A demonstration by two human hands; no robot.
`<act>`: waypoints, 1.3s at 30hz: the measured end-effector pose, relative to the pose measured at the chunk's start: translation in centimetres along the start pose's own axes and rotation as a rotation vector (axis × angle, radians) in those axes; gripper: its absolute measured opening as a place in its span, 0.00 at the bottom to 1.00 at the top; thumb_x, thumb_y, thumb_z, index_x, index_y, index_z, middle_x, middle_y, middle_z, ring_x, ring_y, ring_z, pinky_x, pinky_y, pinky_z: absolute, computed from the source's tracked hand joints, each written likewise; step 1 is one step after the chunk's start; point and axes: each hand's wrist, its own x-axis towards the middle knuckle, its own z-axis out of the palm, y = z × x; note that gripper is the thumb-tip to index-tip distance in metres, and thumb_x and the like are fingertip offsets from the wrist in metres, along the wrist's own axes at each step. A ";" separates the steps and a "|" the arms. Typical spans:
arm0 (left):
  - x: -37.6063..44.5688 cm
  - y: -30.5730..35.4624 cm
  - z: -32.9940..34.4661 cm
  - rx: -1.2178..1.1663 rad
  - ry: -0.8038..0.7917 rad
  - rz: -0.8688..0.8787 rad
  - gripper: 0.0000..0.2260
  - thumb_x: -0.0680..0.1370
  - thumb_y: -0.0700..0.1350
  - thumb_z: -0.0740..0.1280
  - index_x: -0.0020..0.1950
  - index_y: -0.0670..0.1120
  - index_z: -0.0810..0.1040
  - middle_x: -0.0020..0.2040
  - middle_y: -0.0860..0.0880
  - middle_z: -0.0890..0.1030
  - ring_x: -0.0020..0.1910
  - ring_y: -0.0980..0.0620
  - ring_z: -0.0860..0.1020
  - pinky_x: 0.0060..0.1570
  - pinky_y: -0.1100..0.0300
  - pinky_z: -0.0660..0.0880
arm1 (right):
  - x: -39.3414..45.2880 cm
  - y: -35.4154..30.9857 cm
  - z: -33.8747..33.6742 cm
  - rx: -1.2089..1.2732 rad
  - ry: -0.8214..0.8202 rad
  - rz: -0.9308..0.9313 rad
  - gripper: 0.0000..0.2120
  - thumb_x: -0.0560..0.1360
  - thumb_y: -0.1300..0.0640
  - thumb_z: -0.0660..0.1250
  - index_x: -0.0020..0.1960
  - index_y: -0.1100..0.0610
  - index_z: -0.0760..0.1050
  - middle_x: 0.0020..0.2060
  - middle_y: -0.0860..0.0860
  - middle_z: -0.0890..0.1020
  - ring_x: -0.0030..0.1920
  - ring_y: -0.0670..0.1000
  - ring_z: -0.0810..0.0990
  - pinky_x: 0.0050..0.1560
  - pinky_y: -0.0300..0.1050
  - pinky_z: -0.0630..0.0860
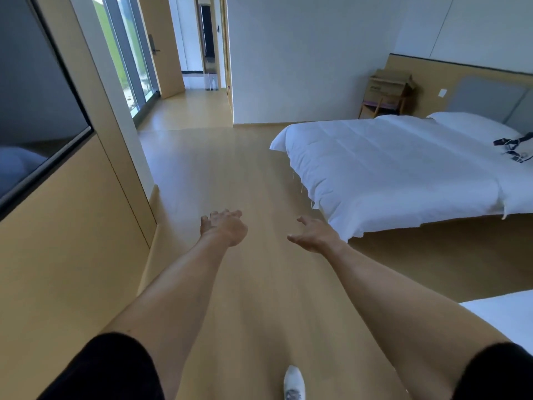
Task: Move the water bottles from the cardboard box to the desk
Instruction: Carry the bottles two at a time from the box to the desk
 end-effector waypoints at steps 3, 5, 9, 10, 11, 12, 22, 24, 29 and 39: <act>5.4 1.2 -0.9 -0.007 0.016 0.004 0.22 0.84 0.52 0.55 0.79 0.54 0.64 0.77 0.46 0.67 0.75 0.43 0.65 0.74 0.48 0.59 | 5.9 0.3 -1.0 0.014 0.012 -0.011 0.33 0.76 0.39 0.65 0.78 0.45 0.62 0.76 0.48 0.67 0.75 0.52 0.67 0.69 0.50 0.68; 9.3 2.2 -1.7 -0.021 0.034 -0.007 0.22 0.84 0.53 0.55 0.78 0.54 0.65 0.77 0.46 0.68 0.75 0.43 0.65 0.74 0.48 0.59 | 10.4 0.6 -1.9 0.006 0.014 -0.026 0.33 0.76 0.38 0.64 0.78 0.46 0.62 0.76 0.48 0.68 0.75 0.53 0.66 0.69 0.50 0.67; 17.3 4.5 -4.0 -0.022 0.039 -0.027 0.22 0.84 0.54 0.56 0.78 0.54 0.65 0.77 0.46 0.68 0.75 0.43 0.66 0.74 0.48 0.60 | 18.9 0.8 -4.5 -0.025 -0.028 -0.036 0.33 0.77 0.37 0.62 0.79 0.47 0.61 0.76 0.49 0.67 0.76 0.54 0.65 0.70 0.50 0.66; 19.2 5.1 -4.6 -0.020 0.042 -0.025 0.22 0.84 0.54 0.56 0.78 0.54 0.65 0.77 0.46 0.68 0.75 0.43 0.66 0.74 0.48 0.60 | 21.0 0.8 -5.2 -0.023 -0.037 -0.039 0.33 0.78 0.37 0.62 0.79 0.47 0.61 0.77 0.49 0.67 0.76 0.54 0.66 0.70 0.50 0.66; 21.1 5.7 -5.2 -0.022 0.046 -0.024 0.23 0.84 0.55 0.56 0.79 0.54 0.64 0.77 0.46 0.68 0.75 0.43 0.66 0.73 0.48 0.60 | 23.0 0.9 -6.0 -0.023 -0.040 -0.043 0.33 0.78 0.37 0.62 0.79 0.48 0.61 0.77 0.50 0.67 0.76 0.54 0.66 0.70 0.51 0.66; 22.9 6.3 -5.7 -0.027 0.051 -0.021 0.23 0.84 0.55 0.56 0.79 0.54 0.64 0.77 0.46 0.68 0.75 0.43 0.66 0.73 0.48 0.60 | 24.9 0.9 -6.7 -0.026 -0.039 -0.047 0.33 0.78 0.38 0.62 0.79 0.48 0.61 0.76 0.49 0.68 0.75 0.54 0.67 0.71 0.51 0.66; 38.5 8.6 -8.2 -0.049 0.045 -0.031 0.23 0.84 0.55 0.56 0.79 0.54 0.64 0.77 0.47 0.67 0.75 0.43 0.65 0.74 0.48 0.60 | 40.5 -0.8 -9.7 -0.055 -0.051 -0.058 0.32 0.78 0.39 0.62 0.79 0.47 0.61 0.76 0.50 0.68 0.74 0.54 0.68 0.71 0.51 0.68; 42.0 8.3 -8.5 -0.049 0.051 -0.029 0.23 0.84 0.55 0.56 0.79 0.54 0.64 0.77 0.47 0.67 0.76 0.43 0.65 0.74 0.48 0.60 | 43.6 -1.3 -10.0 -0.060 -0.042 -0.055 0.32 0.78 0.39 0.62 0.79 0.47 0.61 0.76 0.50 0.68 0.74 0.54 0.68 0.69 0.50 0.68; 52.1 6.9 -10.0 -0.067 0.034 -0.009 0.23 0.84 0.55 0.56 0.79 0.54 0.64 0.77 0.47 0.67 0.76 0.43 0.65 0.74 0.48 0.60 | 52.8 -3.8 -11.1 -0.074 -0.021 -0.037 0.31 0.79 0.40 0.62 0.79 0.49 0.62 0.76 0.51 0.68 0.75 0.54 0.67 0.72 0.50 0.67; 73.5 2.3 -16.4 -0.085 0.038 0.049 0.22 0.83 0.55 0.56 0.78 0.55 0.65 0.76 0.47 0.68 0.75 0.45 0.65 0.75 0.46 0.58 | 71.8 -12.3 -15.0 -0.074 0.055 0.026 0.32 0.78 0.38 0.61 0.78 0.48 0.63 0.73 0.48 0.72 0.71 0.53 0.72 0.68 0.53 0.71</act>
